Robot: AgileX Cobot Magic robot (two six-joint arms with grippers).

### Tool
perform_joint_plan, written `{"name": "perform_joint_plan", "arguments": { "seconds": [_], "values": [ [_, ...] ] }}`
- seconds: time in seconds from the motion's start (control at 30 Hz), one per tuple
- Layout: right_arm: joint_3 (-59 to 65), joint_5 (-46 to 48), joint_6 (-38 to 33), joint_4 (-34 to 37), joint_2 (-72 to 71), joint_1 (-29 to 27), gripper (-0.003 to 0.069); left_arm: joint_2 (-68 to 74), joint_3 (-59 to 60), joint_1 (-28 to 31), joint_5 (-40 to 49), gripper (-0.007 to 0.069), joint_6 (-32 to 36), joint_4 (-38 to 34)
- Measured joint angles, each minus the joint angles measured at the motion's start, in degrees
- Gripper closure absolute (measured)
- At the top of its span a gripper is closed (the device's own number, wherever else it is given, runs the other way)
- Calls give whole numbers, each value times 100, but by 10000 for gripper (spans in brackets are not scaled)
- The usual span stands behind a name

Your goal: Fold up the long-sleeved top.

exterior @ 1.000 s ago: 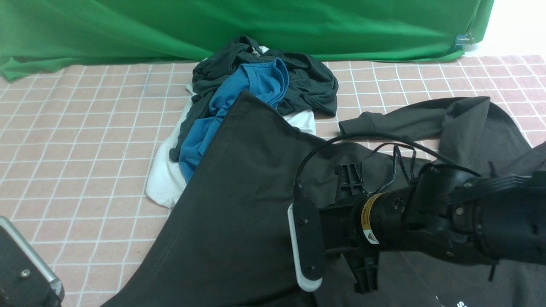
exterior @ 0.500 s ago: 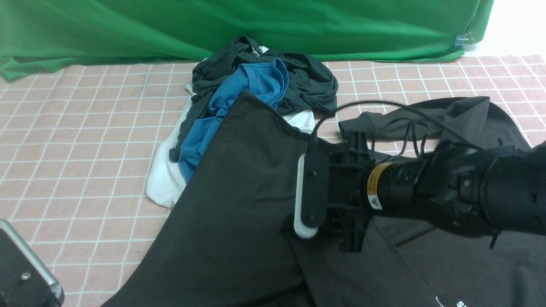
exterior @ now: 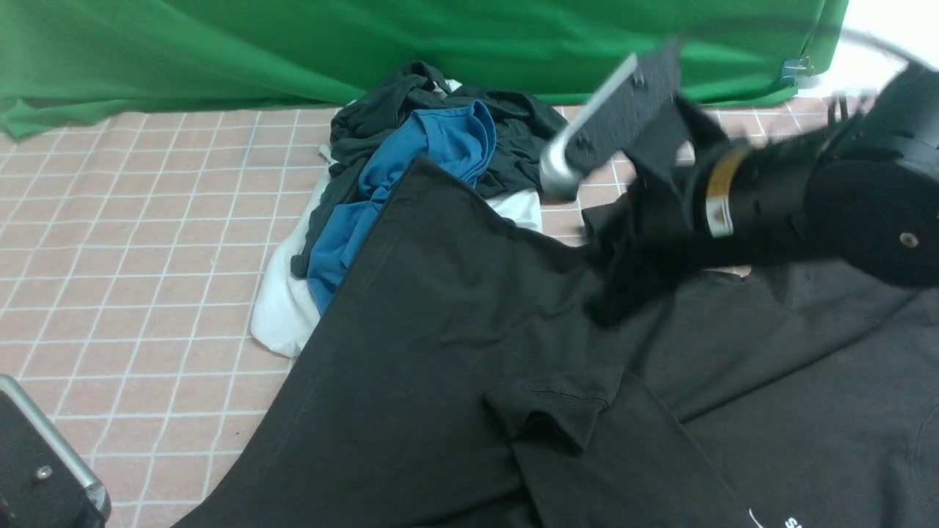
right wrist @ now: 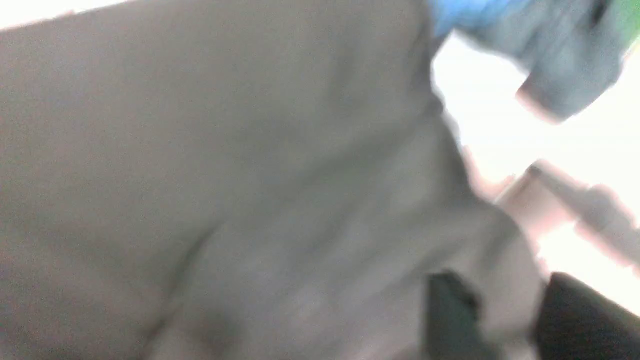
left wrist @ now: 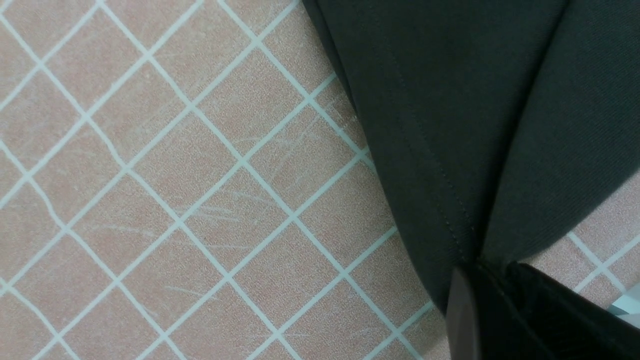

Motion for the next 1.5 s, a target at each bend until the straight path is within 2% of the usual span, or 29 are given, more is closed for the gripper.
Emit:
{"name": "perform_joint_plan", "arguments": {
  "seconds": [0.07, 0.17, 0.33, 0.53, 0.77, 0.93, 1.1, 1.2, 1.33, 1.4, 1.5],
  "values": [
    [327, 252, -634, 1072, 84, 36, 579, 0, 0, 0, 0, 592, 0, 0],
    [680, 412, -1478, 2403, 362, 215, 625, 0, 0, 0, -6, 592, 0, 0],
    [703, 195, -1736, 2830, 913, 349, 627, 0, 0, 0, -42, 592, 0, 11],
    [582, -245, -1828, 2809, 1787, 119, 627, 0, 0, 0, -56, 592, 0, 12],
    [161, -266, -1805, 2792, 1958, -345, 627, 0, 0, 0, -62, 592, 0, 12],
    [-111, -283, -1791, 2621, 1958, -408, 628, 0, 0, 0, -36, 592, -4, 17],
    [-414, -636, -1754, 1849, 2083, -408, 628, 0, 0, 0, -31, 592, -4, 17],
    [-542, -1588, -1635, 1002, 2397, -479, 628, 0, 0, 0, -87, 592, -4, 17],
    [-642, -2648, -1483, 610, 2647, -693, 622, 0, 0, 0, -238, 592, -4, 72],
    [-728, -2607, -1333, 573, 2622, -744, 615, 0, 0, 0, -240, 592, -4, 100],
    [-923, -1608, -1188, 532, 2158, -778, 595, 0, 0, 0, -240, 592, -4, 125]
  ]
}}
